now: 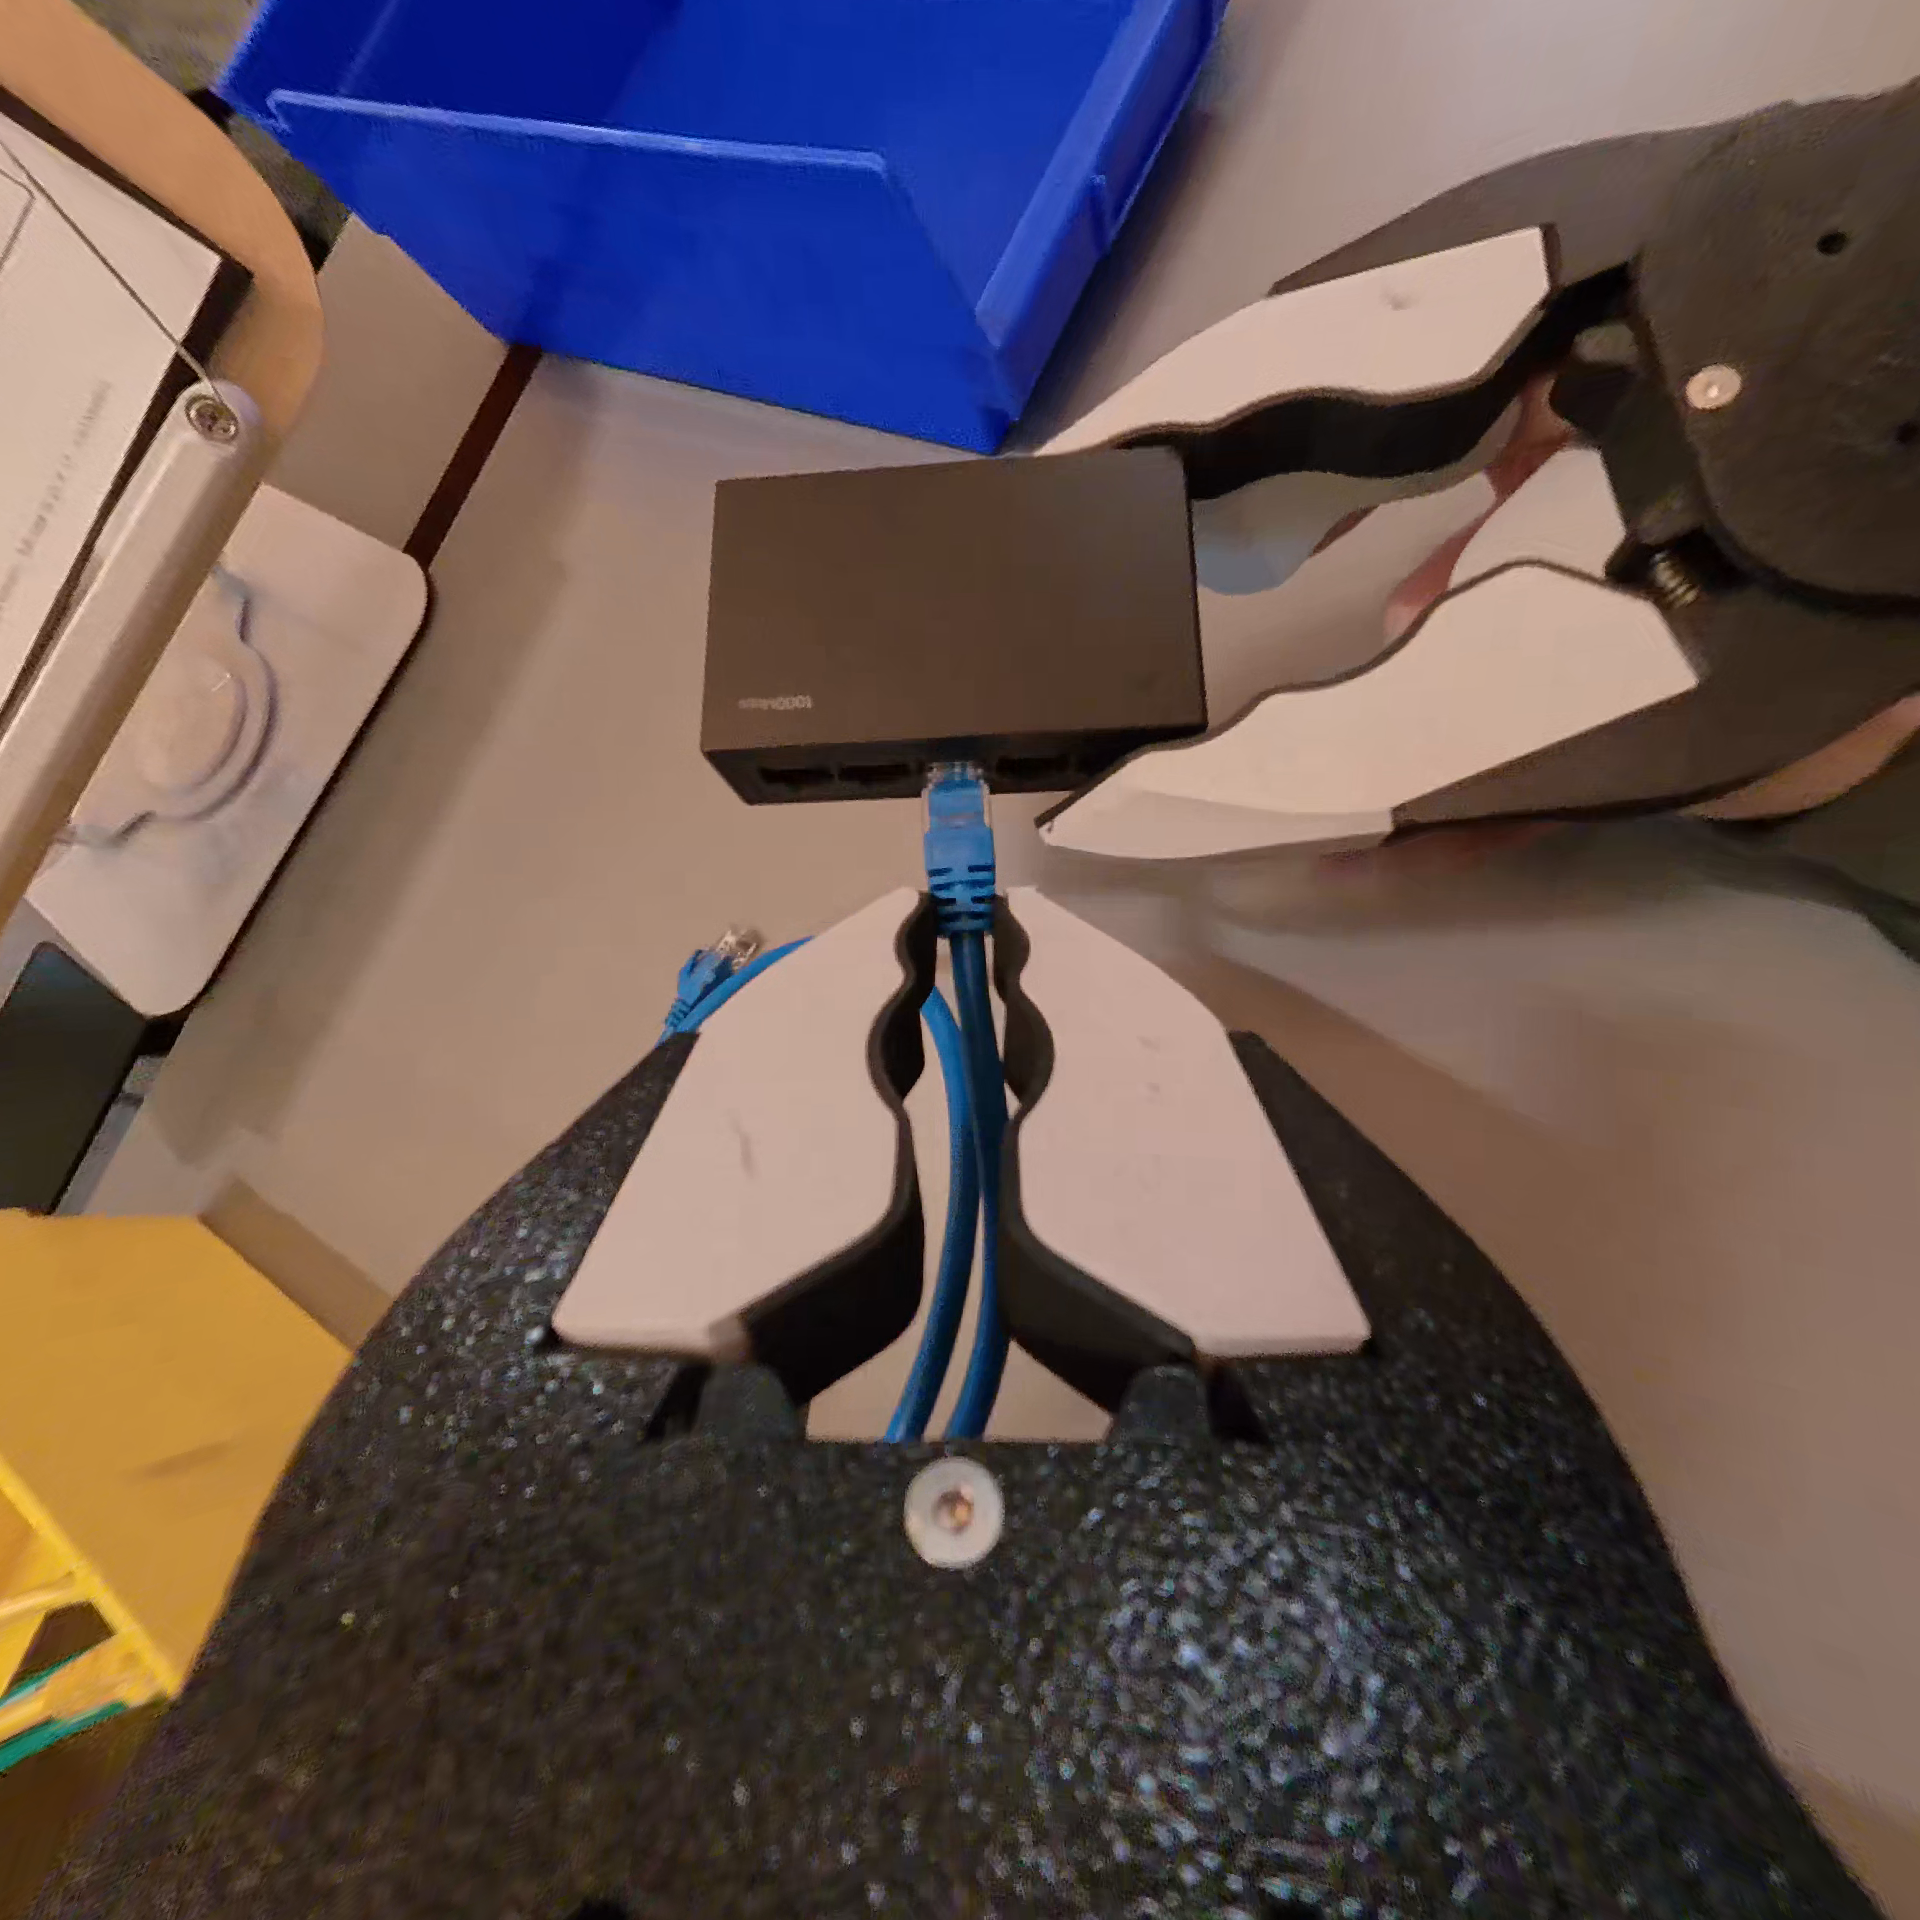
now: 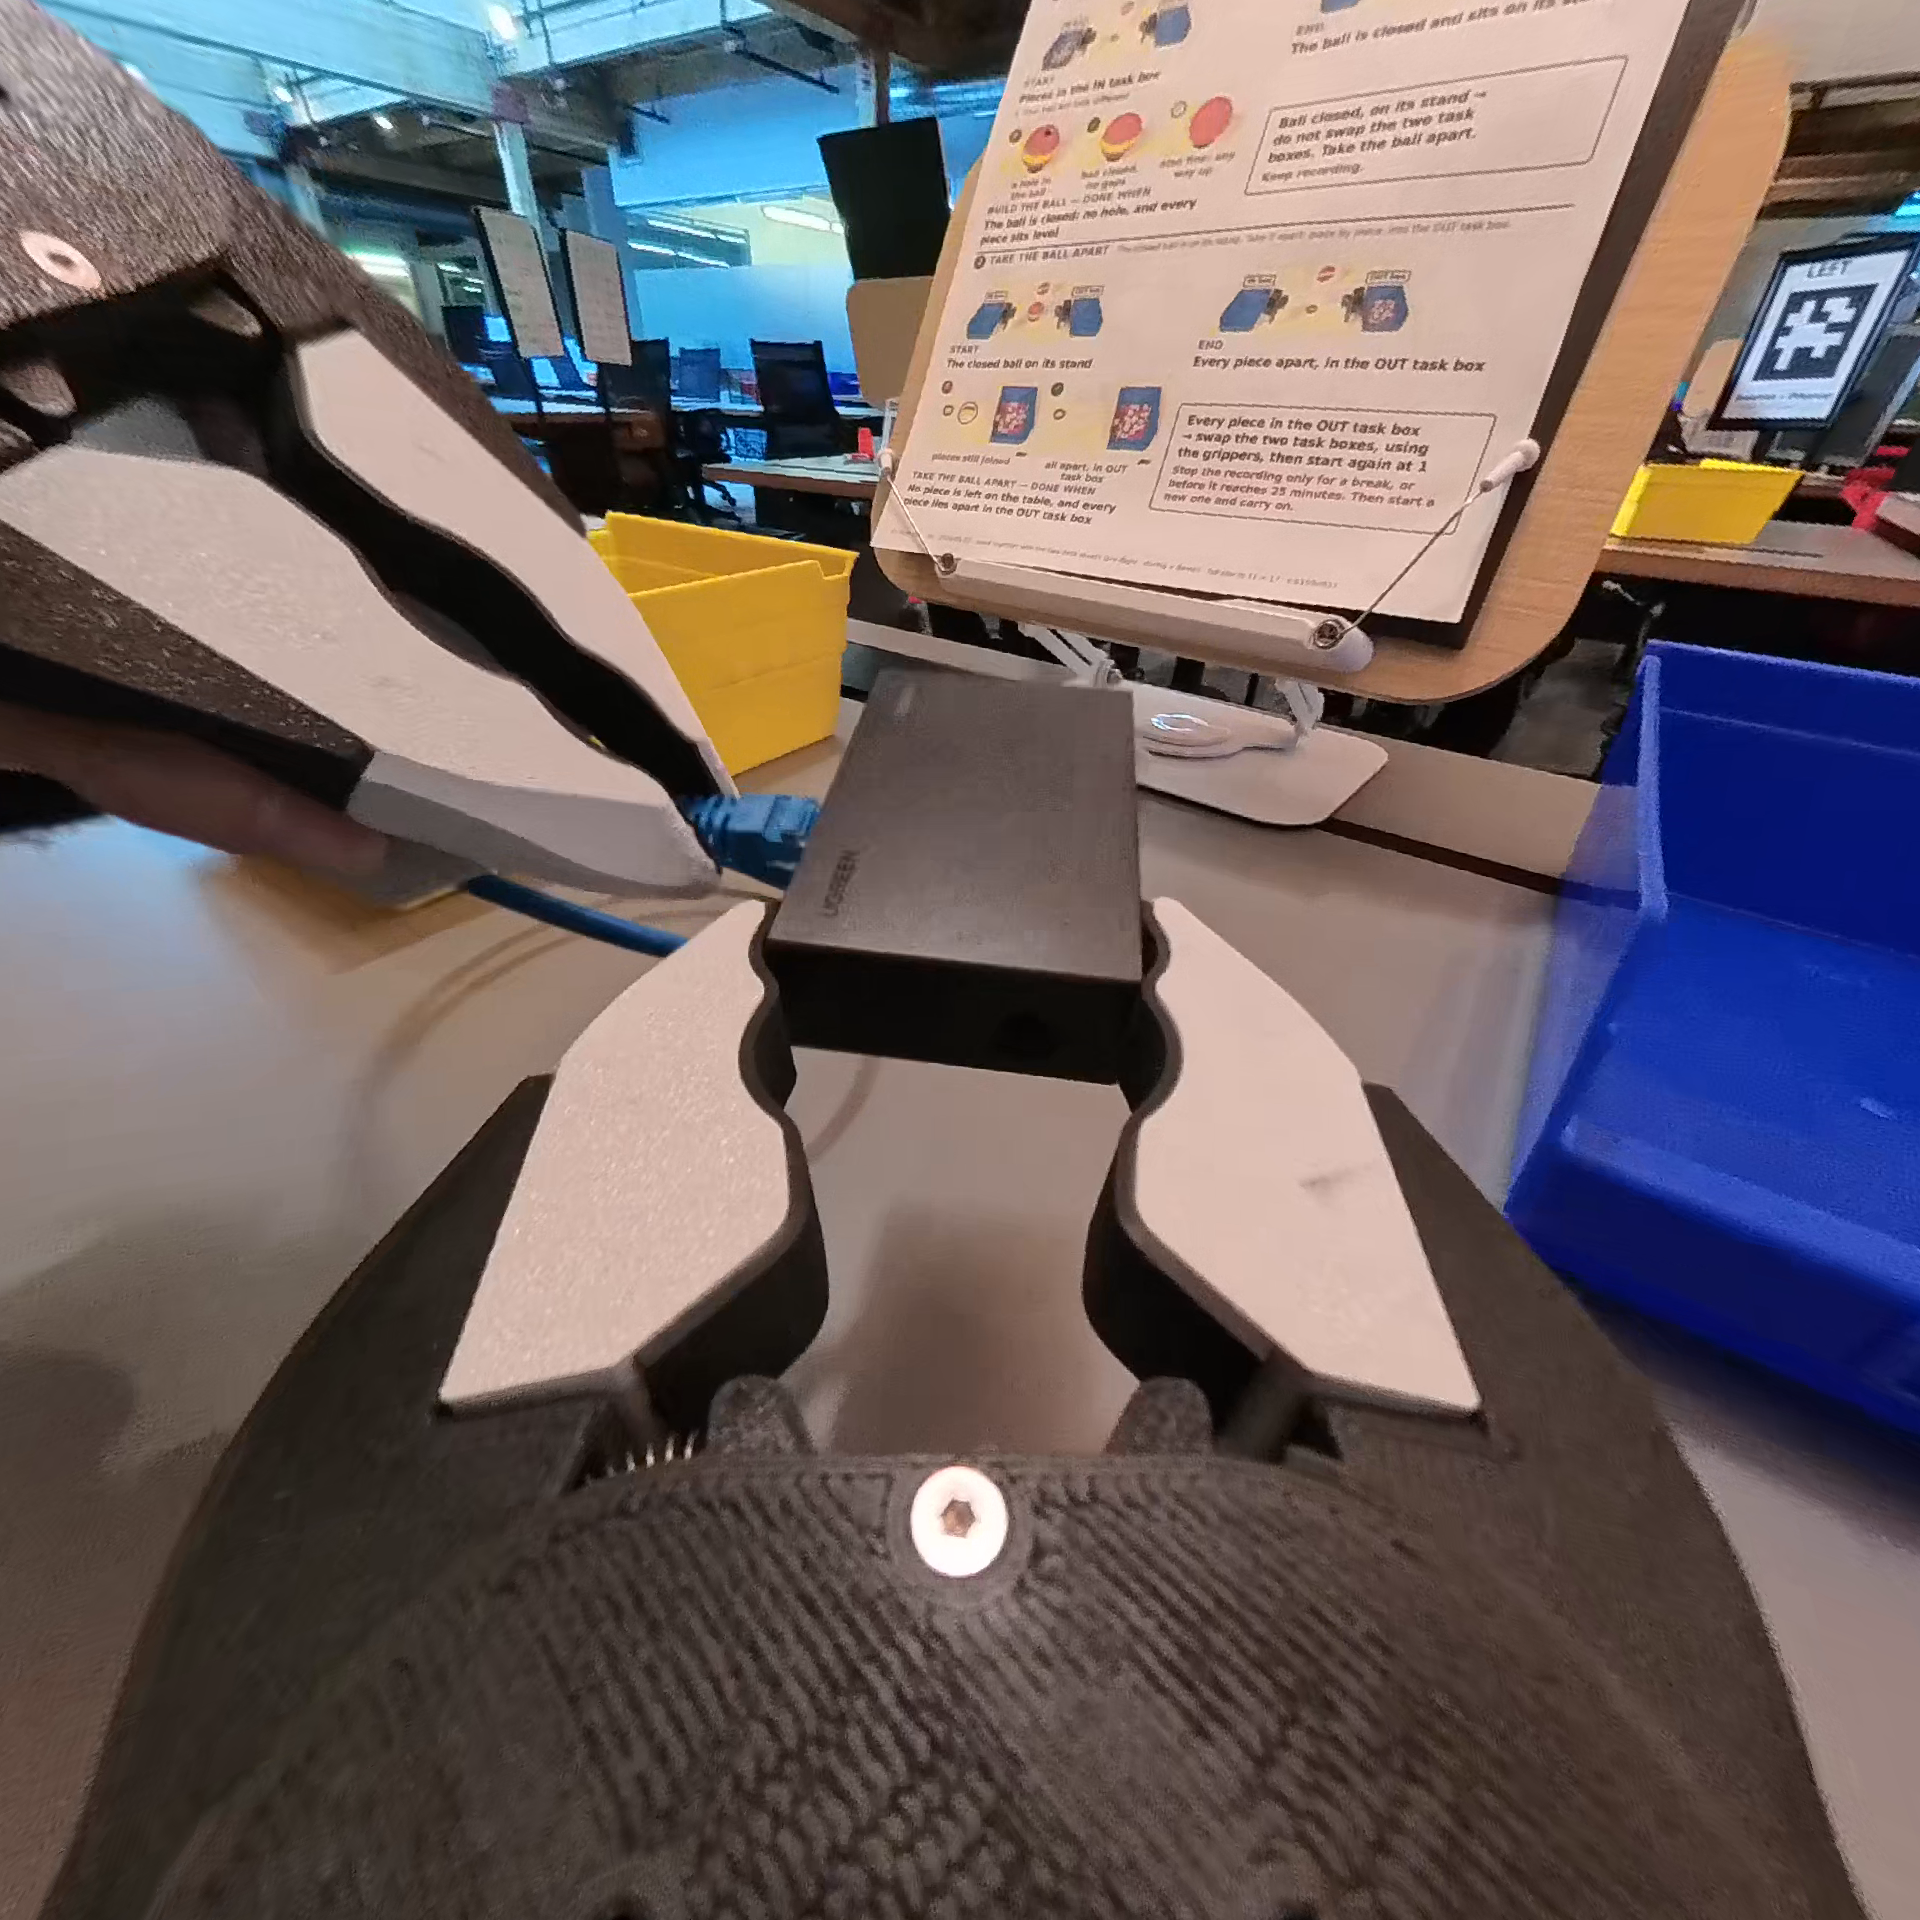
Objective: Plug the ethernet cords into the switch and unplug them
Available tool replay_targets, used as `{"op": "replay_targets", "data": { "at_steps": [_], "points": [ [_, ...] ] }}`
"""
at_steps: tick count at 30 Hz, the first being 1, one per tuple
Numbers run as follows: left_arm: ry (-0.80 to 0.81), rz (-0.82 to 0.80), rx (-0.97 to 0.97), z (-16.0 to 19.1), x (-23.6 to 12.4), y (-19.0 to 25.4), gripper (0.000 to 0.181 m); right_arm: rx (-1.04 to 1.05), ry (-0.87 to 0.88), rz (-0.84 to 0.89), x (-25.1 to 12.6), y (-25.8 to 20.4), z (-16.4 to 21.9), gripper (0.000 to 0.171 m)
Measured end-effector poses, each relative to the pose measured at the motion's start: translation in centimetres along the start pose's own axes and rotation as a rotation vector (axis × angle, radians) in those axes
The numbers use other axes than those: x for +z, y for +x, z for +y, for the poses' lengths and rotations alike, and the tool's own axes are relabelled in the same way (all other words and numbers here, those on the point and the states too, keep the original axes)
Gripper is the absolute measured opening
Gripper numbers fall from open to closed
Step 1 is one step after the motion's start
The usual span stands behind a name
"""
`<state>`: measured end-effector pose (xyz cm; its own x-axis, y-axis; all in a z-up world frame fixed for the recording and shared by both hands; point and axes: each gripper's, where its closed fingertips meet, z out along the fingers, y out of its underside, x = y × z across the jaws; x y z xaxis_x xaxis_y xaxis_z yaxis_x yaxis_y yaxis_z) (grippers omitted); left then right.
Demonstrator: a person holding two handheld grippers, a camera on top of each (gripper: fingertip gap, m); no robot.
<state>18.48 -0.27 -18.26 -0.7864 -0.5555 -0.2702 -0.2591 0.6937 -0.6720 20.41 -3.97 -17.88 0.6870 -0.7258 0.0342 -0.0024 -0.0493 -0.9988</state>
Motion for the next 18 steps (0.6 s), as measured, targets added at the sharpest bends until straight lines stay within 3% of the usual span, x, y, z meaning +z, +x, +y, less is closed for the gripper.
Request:
{"op": "replay_targets", "data": {
  "at_steps": [7,13,18],
  "points": [
    [0.1,-0.023,0.009,0.5,0.1,-0.1,0.009,-0.039,-0.025,-0.012,0.4,-0.5,0.3,0.063],
    [0.248,-0.08,-0.11,-0.7,-0.1,-0.1,0.011,0.013,0.033,0.021,-0.1,0.5,-0.4,0.063],
    [0.396,-0.12,-0.174,-1.9,-5.2,-2.5,0.023,0.089,0.084,0.053,-0.7,1.7,-0.9,0.063]
  ]
}}
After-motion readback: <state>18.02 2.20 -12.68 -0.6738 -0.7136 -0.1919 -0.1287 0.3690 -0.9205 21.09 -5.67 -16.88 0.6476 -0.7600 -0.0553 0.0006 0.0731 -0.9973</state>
